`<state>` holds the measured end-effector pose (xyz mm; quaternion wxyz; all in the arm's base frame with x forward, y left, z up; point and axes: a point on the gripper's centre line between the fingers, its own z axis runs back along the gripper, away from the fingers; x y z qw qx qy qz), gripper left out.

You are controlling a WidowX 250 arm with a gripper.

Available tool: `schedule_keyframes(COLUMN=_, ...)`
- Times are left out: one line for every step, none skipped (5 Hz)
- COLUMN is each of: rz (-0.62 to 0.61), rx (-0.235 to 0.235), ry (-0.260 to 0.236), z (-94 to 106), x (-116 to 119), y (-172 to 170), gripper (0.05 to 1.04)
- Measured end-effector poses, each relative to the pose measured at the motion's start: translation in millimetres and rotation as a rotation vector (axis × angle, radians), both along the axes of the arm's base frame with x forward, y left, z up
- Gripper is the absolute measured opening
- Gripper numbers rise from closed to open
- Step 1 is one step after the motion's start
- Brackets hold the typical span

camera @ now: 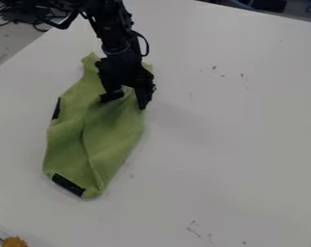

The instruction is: Unfold the cloth from top left to the bottom right

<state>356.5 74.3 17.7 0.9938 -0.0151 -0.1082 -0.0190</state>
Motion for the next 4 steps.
schedule_keyframes(rz=0.005, rx=0.016, ry=0.013, z=2.7, x=0.8, y=-0.4, gripper=1.011)
schedule_keyframes(rz=-0.006, rx=0.018, ry=0.024, z=8.7, x=0.9, y=1.7, gripper=1.006)
schedule_keyframes(rz=0.008, rx=0.049, ry=-0.009, z=30.8, x=-0.4, y=11.0, gripper=1.005)
schedule_keyframes(rz=0.008, rx=0.056, ry=-0.016, z=32.7, x=-4.2, y=18.2, gripper=1.005)
